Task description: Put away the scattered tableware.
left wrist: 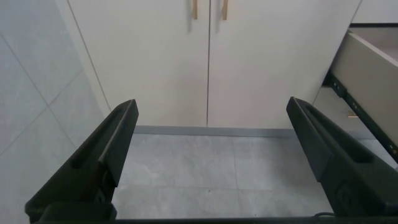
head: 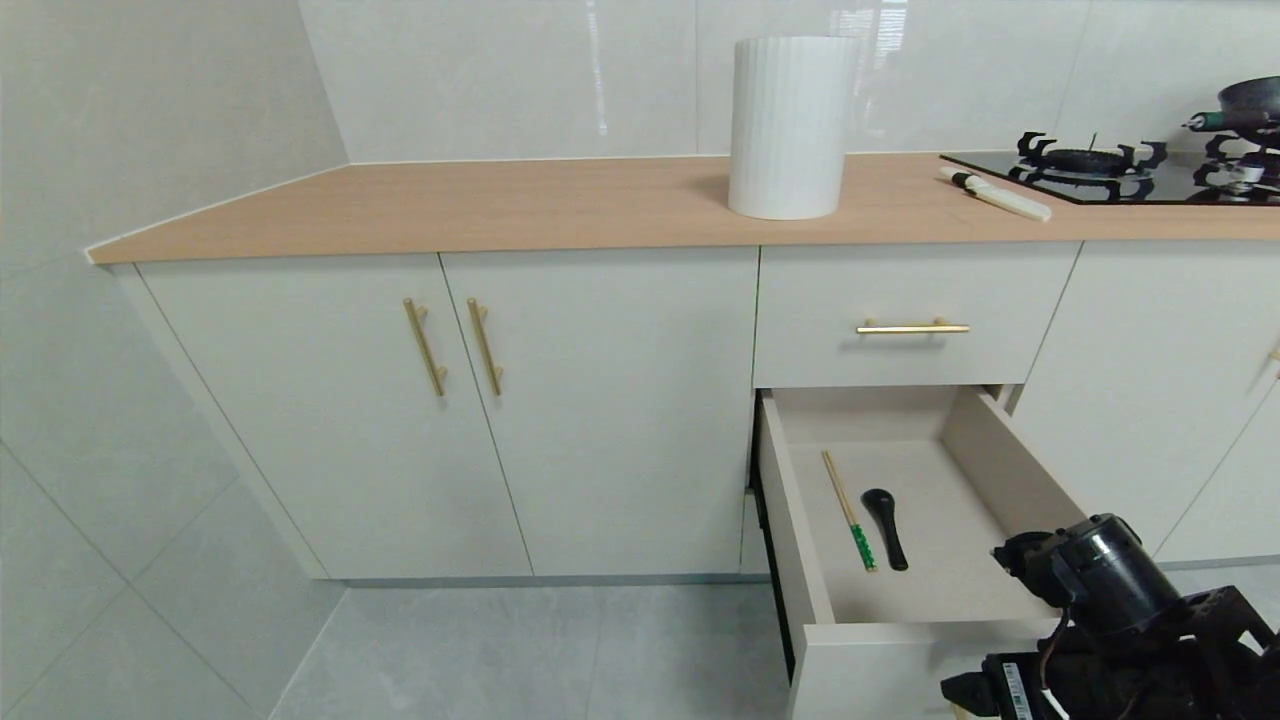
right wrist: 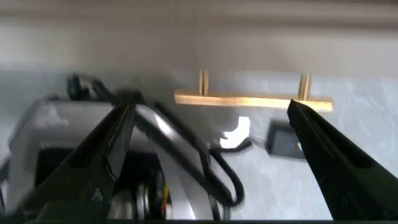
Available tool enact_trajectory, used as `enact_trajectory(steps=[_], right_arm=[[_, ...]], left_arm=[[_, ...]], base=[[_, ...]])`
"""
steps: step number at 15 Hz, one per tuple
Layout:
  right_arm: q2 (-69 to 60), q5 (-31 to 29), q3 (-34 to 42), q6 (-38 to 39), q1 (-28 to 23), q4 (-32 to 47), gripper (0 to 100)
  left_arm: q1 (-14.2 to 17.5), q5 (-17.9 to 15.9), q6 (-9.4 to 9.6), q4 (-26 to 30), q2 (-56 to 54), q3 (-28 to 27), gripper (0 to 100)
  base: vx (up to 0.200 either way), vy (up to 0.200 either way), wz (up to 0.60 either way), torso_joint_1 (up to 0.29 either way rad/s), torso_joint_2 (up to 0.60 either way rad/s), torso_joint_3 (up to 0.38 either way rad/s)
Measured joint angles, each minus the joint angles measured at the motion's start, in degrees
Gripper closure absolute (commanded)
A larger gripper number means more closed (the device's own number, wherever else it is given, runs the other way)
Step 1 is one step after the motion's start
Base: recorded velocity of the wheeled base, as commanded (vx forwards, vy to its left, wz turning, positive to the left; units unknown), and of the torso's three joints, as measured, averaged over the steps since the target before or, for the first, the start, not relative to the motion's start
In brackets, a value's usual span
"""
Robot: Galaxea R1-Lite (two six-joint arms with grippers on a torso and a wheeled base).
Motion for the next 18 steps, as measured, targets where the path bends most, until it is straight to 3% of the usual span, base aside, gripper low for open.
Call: enact_trajectory(steps=[4, 11, 14, 18], right_arm=[[4.72, -0.13, 3.36, -0.22, -0.74, -14.46, 0], [16.43, -2.19, 5.86, -10.73, -5.16, -37.56, 0], [22.20, -2.04, 1.10, -16.86, -8.30, -46.62, 0], [28.04, 0.88, -8.79, -19.30, -12.41, -47.60, 0]], left_arm=[[-0.02, 0.00, 0.00, 0.00, 0.00, -0.02, 0], [-0.02, 0.00, 0.00, 0.00, 0.00, 0.00, 0], [-0.02, 0.00, 0.02, 0.00, 0.00, 0.00, 0], [-0.04, 0.00, 0.00, 0.00, 0.00, 0.00, 0]], base=[[0.000, 0.000, 0.00, 0.000, 0.00, 0.000], [0.000, 0.000, 0.00, 0.000, 0.00, 0.000], [0.000, 0.000, 0.00, 0.000, 0.00, 0.000], [0.000, 0.000, 0.00, 0.000, 0.00, 0.000]])
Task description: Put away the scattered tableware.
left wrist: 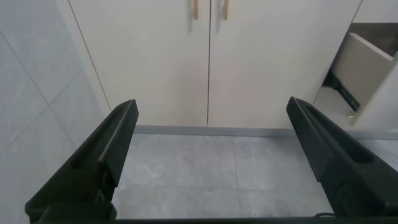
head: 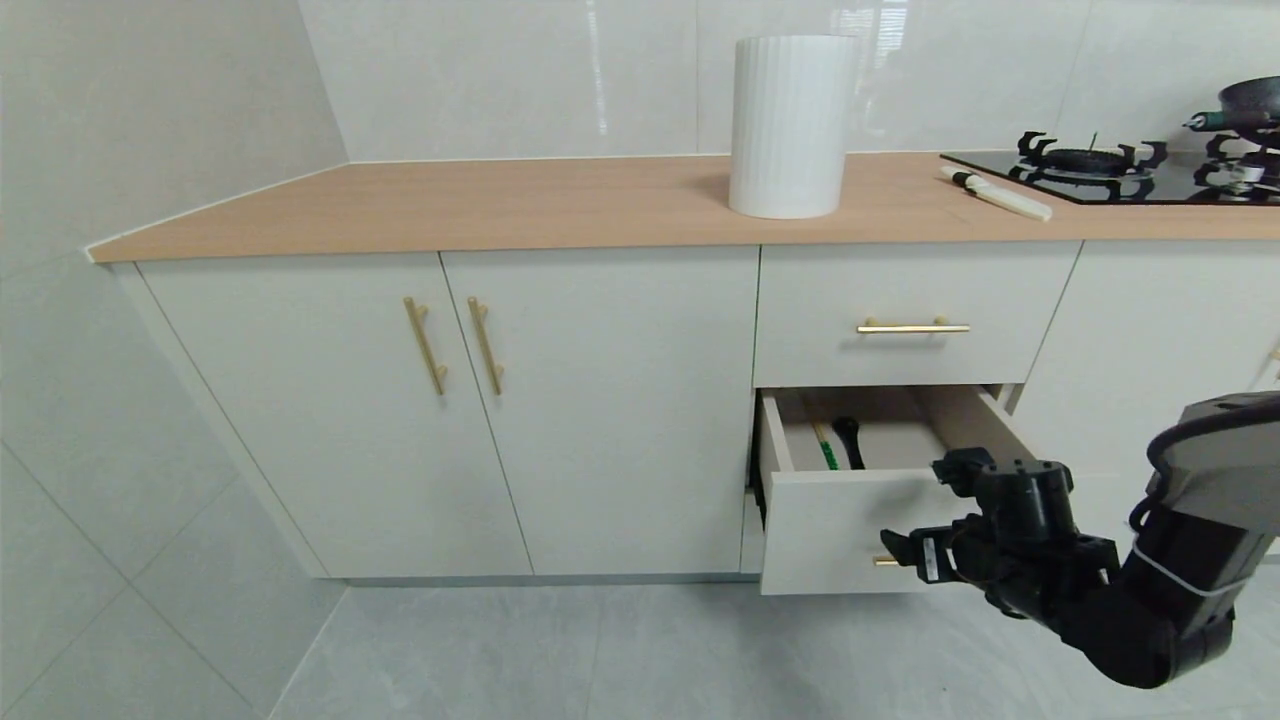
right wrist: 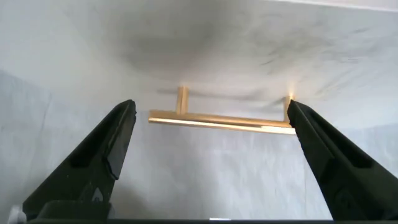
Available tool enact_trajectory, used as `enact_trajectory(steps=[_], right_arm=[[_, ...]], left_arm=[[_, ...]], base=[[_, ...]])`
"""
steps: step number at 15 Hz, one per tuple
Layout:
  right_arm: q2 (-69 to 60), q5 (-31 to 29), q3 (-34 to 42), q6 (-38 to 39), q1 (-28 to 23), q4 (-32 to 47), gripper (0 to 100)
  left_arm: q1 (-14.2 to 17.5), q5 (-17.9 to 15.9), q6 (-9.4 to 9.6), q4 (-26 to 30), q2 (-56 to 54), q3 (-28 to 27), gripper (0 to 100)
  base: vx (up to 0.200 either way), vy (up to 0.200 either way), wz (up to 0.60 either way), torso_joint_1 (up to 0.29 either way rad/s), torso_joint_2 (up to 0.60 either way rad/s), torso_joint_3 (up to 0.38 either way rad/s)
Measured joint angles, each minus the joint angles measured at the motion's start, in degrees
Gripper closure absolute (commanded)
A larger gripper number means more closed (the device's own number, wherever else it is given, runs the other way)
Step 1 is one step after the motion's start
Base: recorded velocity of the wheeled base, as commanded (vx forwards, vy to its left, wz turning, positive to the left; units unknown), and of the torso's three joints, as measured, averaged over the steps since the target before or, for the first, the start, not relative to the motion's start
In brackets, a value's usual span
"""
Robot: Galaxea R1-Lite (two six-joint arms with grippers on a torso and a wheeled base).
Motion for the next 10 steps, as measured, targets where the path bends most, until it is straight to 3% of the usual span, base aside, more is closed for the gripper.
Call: enact_trajectory(steps=[5, 10], right_arm=[[7.56, 1.39, -15.08, -1.45, -4.35, 1.43, 0], [12.09, 3.36, -29.96, -1.52, -5.75, 9.80, 0]], left_arm=[[0.01, 0.00, 0.02, 0.00, 0.00, 0.00, 0], [0.00, 0.00, 0.00, 0.00, 0.00, 0.00, 0]], base=[[0.000, 0.000, 0.00, 0.000, 0.00, 0.000], [0.000, 0.000, 0.00, 0.000, 0.00, 0.000]])
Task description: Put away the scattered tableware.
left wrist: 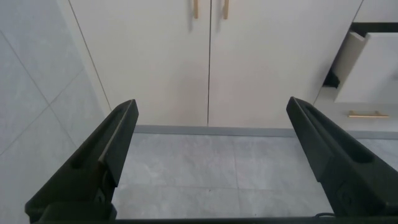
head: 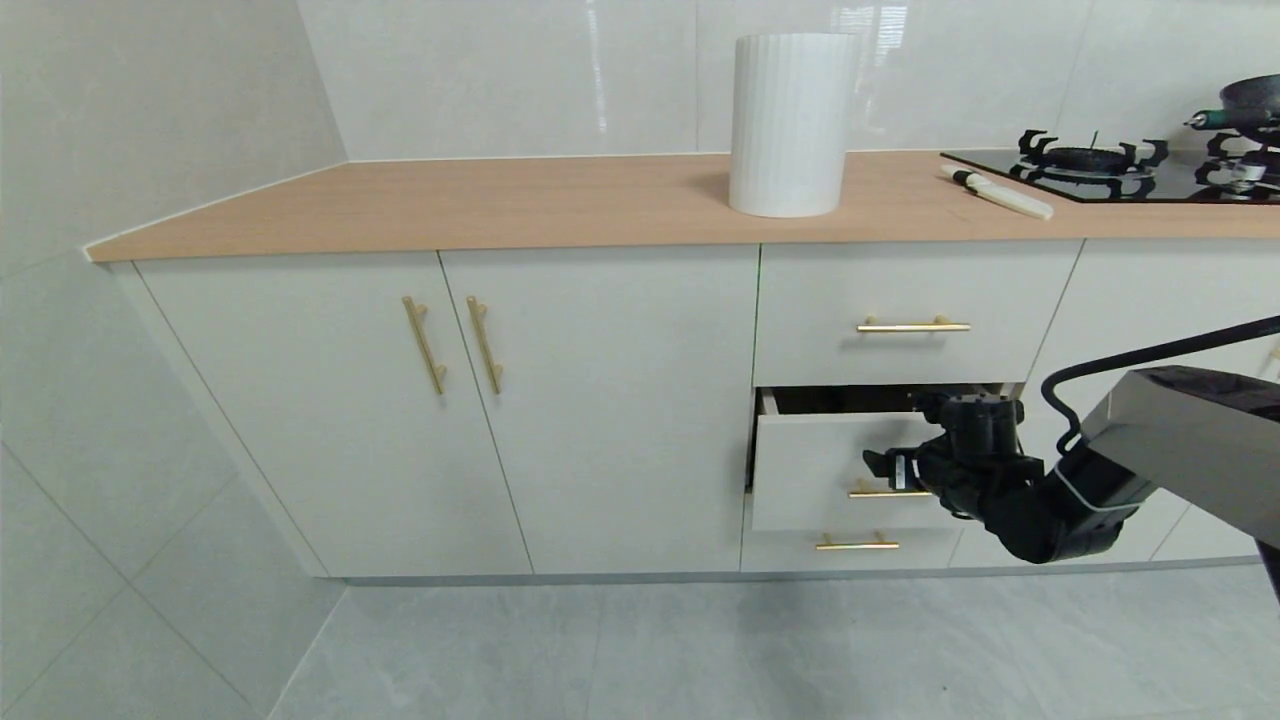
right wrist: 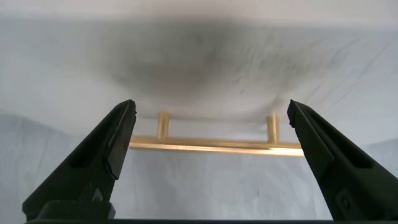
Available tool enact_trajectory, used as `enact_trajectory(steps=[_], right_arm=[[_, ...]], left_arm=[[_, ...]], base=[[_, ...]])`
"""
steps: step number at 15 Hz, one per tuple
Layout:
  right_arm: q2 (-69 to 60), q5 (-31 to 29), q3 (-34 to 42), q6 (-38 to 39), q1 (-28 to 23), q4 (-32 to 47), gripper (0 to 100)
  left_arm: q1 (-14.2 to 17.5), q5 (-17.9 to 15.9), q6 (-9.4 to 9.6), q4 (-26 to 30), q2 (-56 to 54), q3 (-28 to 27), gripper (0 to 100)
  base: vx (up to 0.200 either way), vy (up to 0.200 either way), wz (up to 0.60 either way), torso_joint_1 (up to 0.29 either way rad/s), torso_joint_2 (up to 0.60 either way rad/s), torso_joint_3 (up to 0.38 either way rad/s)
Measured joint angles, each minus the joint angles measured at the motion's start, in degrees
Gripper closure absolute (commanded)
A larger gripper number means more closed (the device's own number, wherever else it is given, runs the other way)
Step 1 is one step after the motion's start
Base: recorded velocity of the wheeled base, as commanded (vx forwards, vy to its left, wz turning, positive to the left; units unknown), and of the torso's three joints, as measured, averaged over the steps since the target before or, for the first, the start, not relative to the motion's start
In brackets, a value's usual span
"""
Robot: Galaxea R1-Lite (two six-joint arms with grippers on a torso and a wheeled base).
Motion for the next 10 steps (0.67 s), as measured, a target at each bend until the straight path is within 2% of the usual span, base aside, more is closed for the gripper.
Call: enact_trajectory(steps=[4, 10], right_arm=[[3.84, -0.02, -8.13, 0.20, -0.52, 1.45, 0], [9.29, -0.99, -16.43, 2.90, -2.01, 1.26, 0]], left_arm=[[0.04, 0.00, 0.00, 0.00, 0.00, 0.00, 0], [0.04, 0.00, 0.02, 0.00, 0.00, 0.00, 0]], base=[[0.000, 0.000, 0.00, 0.000, 0.00, 0.000], [0.000, 0.000, 0.00, 0.000, 0.00, 0.000]])
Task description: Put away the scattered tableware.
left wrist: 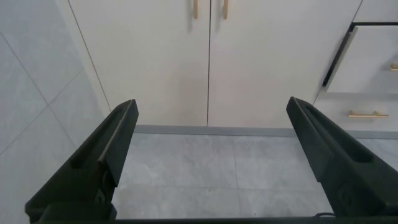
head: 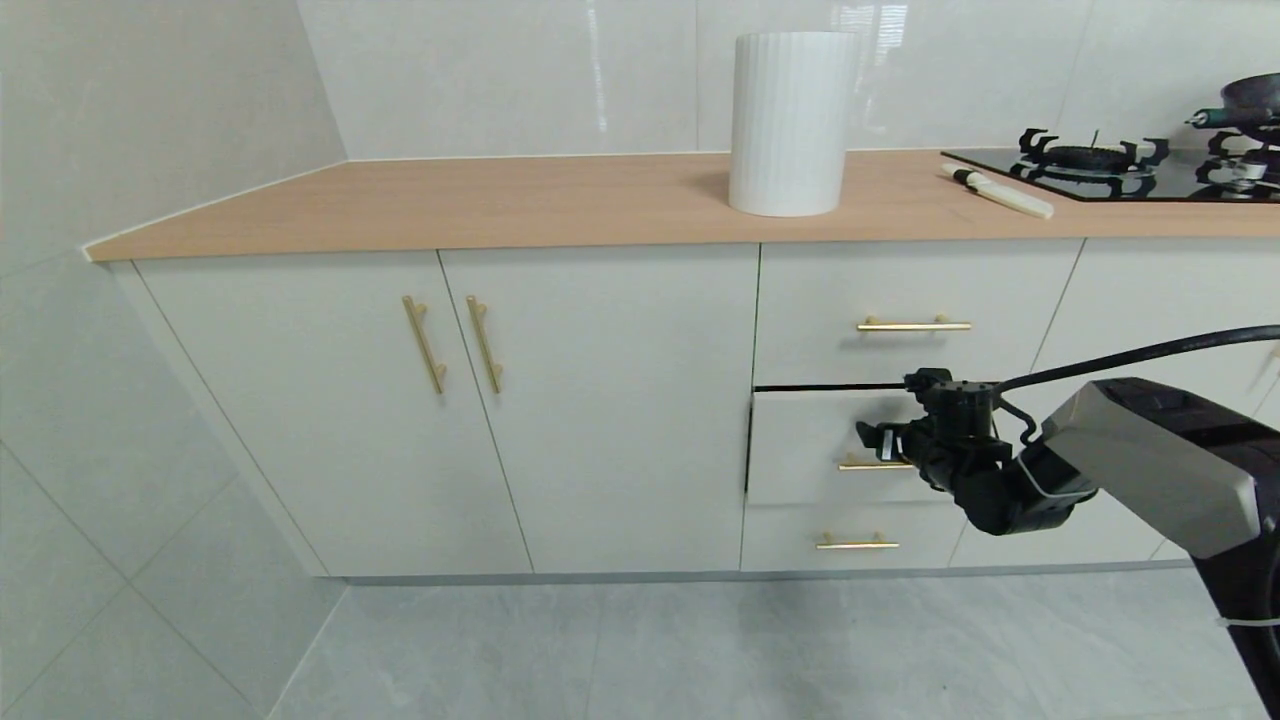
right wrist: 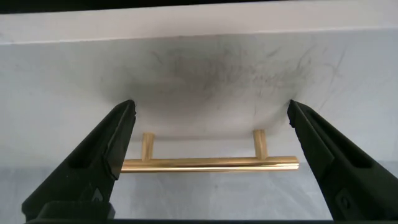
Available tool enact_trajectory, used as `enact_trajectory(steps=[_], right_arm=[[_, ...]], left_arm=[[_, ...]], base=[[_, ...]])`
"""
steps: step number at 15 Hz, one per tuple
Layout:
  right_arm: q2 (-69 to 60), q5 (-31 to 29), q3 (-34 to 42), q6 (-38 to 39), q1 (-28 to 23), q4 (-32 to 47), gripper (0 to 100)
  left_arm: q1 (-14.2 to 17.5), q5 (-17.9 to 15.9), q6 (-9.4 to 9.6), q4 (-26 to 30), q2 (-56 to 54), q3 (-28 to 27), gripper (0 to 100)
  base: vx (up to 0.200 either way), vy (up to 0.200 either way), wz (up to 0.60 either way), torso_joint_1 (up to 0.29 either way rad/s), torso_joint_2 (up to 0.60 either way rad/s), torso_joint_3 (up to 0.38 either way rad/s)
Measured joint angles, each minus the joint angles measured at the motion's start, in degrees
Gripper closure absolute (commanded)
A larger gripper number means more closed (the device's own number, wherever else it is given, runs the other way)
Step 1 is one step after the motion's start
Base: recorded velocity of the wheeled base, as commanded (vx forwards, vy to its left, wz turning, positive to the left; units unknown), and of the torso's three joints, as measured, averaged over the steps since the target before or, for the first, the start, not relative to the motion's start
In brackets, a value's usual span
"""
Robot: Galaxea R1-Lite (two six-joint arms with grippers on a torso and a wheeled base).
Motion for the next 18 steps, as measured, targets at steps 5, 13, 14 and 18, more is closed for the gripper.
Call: enact_trajectory(steps=[5, 13, 14, 18], right_arm=[[1.88, -0.82, -2.95, 1.54, -0.15, -0.24, 0], [4.04, -3.40, -8.08, 3.80, -0.11, 0.09, 0], [4.08, -3.69, -8.29, 4.02, -0.11, 0.07, 0], [2.57, -6.05, -7.45, 4.53, -0.11, -2.44, 0]], left_arm=[[-0.02, -0.02, 0.00, 0.00, 0.00, 0.00, 0], [-0.02, 0.00, -0.02, 0.00, 0.00, 0.00, 0], [0.00, 0.00, -0.02, 0.00, 0.00, 0.00, 0], [-0.02, 0.00, 0.00, 0.00, 0.00, 0.00, 0]], base=[[0.000, 0.000, 0.00, 0.000, 0.00, 0.000], [0.000, 0.000, 0.00, 0.000, 0.00, 0.000], [0.000, 0.000, 0.00, 0.000, 0.00, 0.000], [0.000, 0.000, 0.00, 0.000, 0.00, 0.000]])
